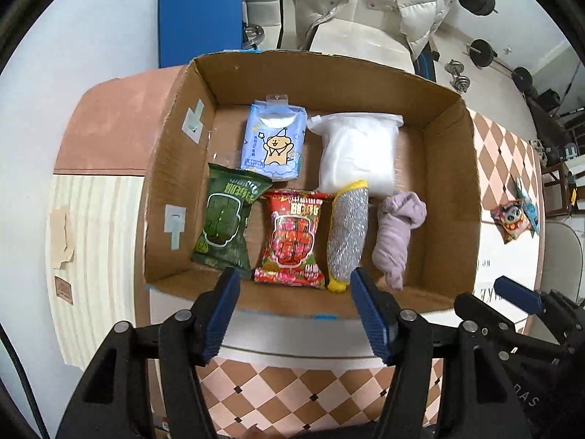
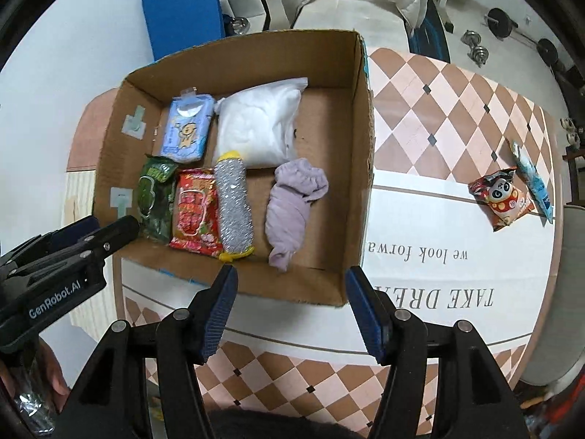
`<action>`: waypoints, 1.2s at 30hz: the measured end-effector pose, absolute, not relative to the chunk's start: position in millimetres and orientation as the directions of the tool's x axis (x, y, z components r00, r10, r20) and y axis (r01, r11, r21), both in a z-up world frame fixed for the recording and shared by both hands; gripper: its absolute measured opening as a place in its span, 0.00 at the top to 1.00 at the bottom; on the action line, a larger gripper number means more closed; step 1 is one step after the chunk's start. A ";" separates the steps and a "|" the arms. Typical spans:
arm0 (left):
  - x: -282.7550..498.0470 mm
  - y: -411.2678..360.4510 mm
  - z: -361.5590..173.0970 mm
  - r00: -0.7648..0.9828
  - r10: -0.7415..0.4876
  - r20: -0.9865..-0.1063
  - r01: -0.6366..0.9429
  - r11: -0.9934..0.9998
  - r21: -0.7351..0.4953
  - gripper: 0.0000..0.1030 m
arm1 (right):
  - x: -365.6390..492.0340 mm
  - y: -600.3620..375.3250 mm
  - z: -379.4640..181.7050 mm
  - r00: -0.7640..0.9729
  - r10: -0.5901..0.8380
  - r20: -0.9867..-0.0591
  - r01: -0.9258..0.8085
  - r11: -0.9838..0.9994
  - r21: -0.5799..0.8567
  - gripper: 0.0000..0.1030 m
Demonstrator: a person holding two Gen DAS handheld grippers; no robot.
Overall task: Organize soft objects
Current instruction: 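Carry the sponge and sock into the box and open both tools, then grasp the panda snack bag with the left tool while the right tool grasps the blue tube snack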
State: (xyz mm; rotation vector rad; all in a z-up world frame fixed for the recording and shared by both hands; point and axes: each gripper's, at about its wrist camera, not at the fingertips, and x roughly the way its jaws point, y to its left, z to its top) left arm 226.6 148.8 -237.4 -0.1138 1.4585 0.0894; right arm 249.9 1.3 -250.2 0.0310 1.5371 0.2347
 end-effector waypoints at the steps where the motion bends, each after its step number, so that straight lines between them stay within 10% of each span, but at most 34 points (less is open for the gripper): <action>1: 222.7 148.4 -233.1 0.125 0.007 -0.992 -0.123 0.992 -0.009 0.14 | 246.3 2.7 -247.3 0.027 0.166 -0.986 -0.136 0.978 0.161 0.27; 3: 217.8 151.1 -225.7 0.157 0.046 -0.987 -0.119 0.993 0.028 0.04 | 239.9 2.1 -239.8 0.059 0.160 -0.985 -0.140 0.979 0.151 0.06; 8: 207.4 155.8 -209.3 0.197 0.069 -0.978 -0.137 0.990 0.042 0.03 | 229.4 -0.1 -218.8 0.132 0.154 -0.979 -0.136 0.981 0.136 0.00; 30: 198.0 120.5 -137.8 0.359 0.120 -0.925 -0.084 0.992 0.096 0.02 | 209.8 -42.9 -161.4 0.255 0.202 -0.946 -0.086 0.979 0.186 0.00; 36: 246.4 43.2 -160.6 0.264 -0.058 -0.963 0.011 0.998 -0.057 0.02 | 226.0 -136.8 -166.9 0.269 0.141 -0.953 0.077 0.983 0.167 0.00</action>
